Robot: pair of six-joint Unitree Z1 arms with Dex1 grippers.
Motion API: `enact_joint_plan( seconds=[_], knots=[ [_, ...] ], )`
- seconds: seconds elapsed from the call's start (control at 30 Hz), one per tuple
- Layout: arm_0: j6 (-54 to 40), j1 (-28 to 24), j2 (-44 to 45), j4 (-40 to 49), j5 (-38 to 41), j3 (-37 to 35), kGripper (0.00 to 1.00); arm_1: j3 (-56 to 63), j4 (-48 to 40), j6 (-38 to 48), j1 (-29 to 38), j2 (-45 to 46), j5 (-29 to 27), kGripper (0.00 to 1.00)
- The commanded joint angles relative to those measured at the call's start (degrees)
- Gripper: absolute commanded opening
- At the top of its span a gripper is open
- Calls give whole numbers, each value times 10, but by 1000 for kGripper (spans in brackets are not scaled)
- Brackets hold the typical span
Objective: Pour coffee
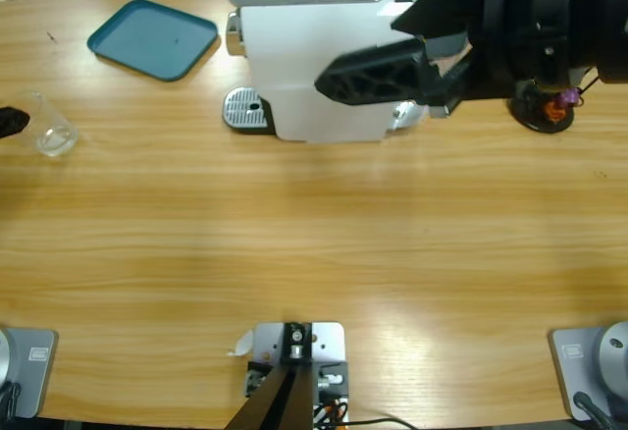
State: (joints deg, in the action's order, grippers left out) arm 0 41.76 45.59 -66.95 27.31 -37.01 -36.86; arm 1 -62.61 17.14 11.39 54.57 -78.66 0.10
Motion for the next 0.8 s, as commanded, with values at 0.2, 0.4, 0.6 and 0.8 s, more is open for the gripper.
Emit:
enact_joint_plan(
  seconds=[0.2, 0.4, 0.6, 0.8],
  knots=[
    [-6, -98, -109, -147, -50, 79, 1000, 9, 31, 12, 5, -17, 4, 1000],
    [-61, -97, -159, -269, -33, 109, 1000, -20, 24, 12, 5, -55, 5, 1000],
    [-73, -101, -181, -333, -29, 147, 991, -26, 9, 12, 5, -96, 9, 1000],
    [-82, -104, -217, -393, -28, 164, 985, -28, 3, 12, 6, -113, 10, 1000]
  ],
)
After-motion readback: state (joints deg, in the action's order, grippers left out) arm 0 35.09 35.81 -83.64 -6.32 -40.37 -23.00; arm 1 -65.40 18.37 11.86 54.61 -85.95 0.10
